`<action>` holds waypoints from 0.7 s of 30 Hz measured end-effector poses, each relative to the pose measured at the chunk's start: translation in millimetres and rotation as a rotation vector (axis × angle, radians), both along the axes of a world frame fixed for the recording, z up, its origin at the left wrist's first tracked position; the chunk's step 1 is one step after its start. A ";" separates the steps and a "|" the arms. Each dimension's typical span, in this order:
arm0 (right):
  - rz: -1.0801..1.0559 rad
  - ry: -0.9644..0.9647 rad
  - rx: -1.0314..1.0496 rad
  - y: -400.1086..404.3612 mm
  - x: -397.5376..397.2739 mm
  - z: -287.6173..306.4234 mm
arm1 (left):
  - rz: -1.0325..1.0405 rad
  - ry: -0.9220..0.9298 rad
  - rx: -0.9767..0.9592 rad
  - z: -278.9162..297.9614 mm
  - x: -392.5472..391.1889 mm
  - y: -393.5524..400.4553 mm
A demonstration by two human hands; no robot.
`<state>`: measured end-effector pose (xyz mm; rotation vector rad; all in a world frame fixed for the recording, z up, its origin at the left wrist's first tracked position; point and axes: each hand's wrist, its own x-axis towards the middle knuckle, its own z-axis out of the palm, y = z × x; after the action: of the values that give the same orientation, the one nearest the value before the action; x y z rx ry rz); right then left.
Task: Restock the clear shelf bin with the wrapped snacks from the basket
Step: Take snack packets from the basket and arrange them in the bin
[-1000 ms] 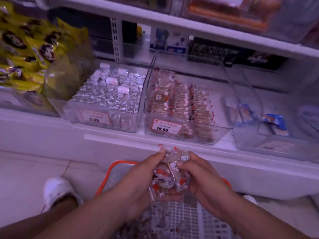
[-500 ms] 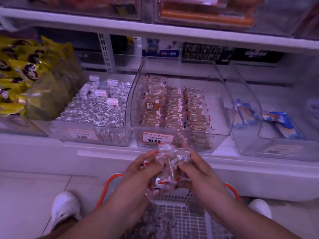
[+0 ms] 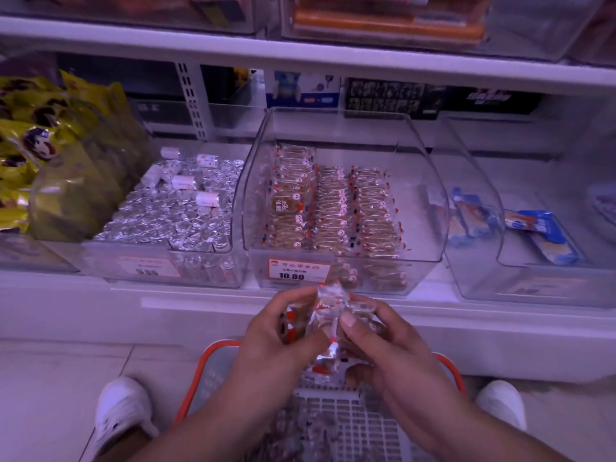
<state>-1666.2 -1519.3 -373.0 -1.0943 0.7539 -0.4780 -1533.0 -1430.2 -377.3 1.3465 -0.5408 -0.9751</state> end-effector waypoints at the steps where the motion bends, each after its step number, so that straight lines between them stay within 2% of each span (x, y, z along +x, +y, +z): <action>1: 0.010 0.007 -0.001 -1.5 -0.8 1.3 | -0.026 0.006 0.006 0.7 3.0 1.1; 5: 0.043 0.059 -0.070 -6.4 -0.7 5.5 | -0.096 0.049 0.067 7.6 11.3 3.8; 12: 0.049 0.214 -0.377 -5.3 1.1 2.9 | -0.130 0.413 0.144 4.9 17.7 7.4; 15: 0.034 0.143 -0.205 -4.5 4.2 5.1 | -0.117 0.496 0.105 1.8 14.6 7.1; 21: -0.164 0.079 -0.009 -14.0 1.5 11.8 | 0.035 0.420 0.047 0.0 23.1 2.7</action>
<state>-1664.7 -1533.3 -361.2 -1.0692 0.9164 -0.5794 -1509.9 -1427.4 -377.3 1.1433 -0.1752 -1.2070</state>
